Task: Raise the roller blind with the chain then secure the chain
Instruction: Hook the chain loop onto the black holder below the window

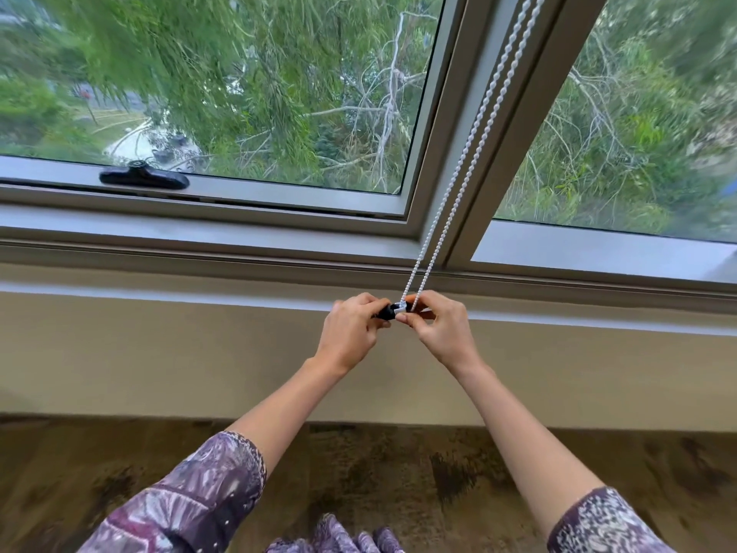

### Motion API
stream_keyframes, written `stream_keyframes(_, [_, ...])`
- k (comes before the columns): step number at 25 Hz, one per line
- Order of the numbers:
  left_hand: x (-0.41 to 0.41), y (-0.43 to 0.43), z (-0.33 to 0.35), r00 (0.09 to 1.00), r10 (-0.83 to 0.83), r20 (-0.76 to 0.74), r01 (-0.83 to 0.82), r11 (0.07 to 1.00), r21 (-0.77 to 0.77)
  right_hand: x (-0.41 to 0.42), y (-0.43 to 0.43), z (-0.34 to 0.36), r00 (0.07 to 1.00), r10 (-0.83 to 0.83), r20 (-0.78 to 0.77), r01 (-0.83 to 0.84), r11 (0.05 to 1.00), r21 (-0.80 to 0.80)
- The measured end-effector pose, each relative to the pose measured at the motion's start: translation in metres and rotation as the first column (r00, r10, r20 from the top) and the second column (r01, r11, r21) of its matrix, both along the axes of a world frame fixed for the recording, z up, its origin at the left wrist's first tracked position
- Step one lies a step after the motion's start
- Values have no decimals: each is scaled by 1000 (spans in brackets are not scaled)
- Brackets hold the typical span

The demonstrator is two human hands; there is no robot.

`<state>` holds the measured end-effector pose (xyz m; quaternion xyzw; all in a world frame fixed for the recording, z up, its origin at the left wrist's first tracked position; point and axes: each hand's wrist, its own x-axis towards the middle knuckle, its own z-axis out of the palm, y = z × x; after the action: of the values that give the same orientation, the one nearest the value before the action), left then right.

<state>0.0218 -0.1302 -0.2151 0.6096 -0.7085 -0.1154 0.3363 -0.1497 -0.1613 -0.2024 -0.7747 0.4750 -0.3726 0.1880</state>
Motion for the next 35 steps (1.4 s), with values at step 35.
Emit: stream_keyframes(35, [0, -19, -5, 952, -154, -265, 209, 959, 191, -5, -12, 21, 936, 171, -307, -203, 977, -73])
